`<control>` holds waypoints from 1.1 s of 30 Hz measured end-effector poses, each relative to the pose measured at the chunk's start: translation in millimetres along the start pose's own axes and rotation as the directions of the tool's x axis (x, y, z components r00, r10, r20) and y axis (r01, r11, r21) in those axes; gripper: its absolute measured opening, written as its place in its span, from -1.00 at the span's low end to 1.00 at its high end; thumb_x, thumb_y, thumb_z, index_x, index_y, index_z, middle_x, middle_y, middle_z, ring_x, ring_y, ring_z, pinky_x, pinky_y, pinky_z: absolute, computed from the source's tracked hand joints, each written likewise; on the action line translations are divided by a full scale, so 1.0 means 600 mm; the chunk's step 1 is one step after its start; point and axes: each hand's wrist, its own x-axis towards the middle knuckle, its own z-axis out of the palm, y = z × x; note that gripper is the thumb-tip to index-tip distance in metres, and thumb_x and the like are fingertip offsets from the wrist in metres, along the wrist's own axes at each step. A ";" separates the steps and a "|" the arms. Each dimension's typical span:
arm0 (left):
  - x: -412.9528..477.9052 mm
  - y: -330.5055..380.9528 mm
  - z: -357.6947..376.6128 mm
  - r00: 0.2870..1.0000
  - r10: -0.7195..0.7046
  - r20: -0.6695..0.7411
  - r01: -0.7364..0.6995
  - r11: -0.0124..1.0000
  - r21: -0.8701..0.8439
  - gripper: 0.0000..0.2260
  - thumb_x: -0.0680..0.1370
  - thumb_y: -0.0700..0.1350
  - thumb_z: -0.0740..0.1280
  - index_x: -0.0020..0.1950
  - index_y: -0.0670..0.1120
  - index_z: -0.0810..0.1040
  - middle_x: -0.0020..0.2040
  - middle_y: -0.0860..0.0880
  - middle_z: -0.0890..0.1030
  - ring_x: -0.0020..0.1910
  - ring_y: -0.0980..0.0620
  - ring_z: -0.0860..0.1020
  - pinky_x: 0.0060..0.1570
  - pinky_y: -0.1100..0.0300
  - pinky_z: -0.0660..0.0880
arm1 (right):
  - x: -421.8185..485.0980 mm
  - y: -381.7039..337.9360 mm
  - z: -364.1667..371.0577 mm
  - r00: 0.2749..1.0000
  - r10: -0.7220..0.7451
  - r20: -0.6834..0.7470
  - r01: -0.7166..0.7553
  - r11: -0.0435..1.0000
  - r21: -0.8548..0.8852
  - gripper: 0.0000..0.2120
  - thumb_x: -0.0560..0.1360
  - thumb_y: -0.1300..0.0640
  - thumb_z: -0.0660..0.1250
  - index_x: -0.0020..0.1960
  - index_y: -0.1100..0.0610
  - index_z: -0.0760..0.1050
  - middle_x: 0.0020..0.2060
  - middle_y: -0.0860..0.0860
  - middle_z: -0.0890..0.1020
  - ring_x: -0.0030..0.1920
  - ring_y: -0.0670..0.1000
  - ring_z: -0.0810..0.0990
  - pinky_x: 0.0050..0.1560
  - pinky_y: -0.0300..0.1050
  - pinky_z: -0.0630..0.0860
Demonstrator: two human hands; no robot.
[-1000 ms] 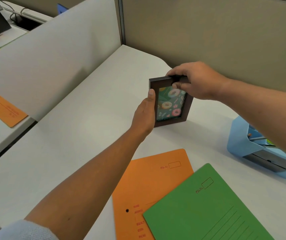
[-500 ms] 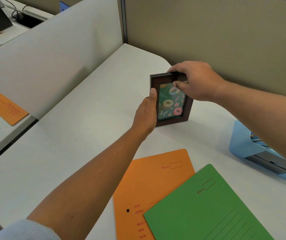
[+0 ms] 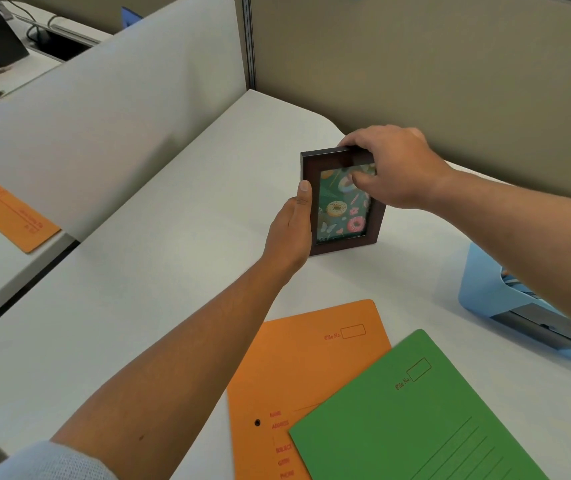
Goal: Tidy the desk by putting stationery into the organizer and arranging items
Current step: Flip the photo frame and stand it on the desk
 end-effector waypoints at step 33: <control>-0.031 -0.014 -0.006 0.970 0.093 -0.225 -0.047 0.979 0.201 -0.28 0.48 0.41 -0.10 0.54 0.06 0.11 0.53 0.03 0.25 0.46 -0.02 0.29 0.37 0.04 0.31 | -0.068 0.010 0.006 0.992 -0.004 -0.129 -0.005 0.997 -0.073 -0.37 0.44 -0.07 0.39 0.45 -0.04 0.25 0.40 -0.06 0.38 0.49 0.01 0.22 0.38 0.09 0.13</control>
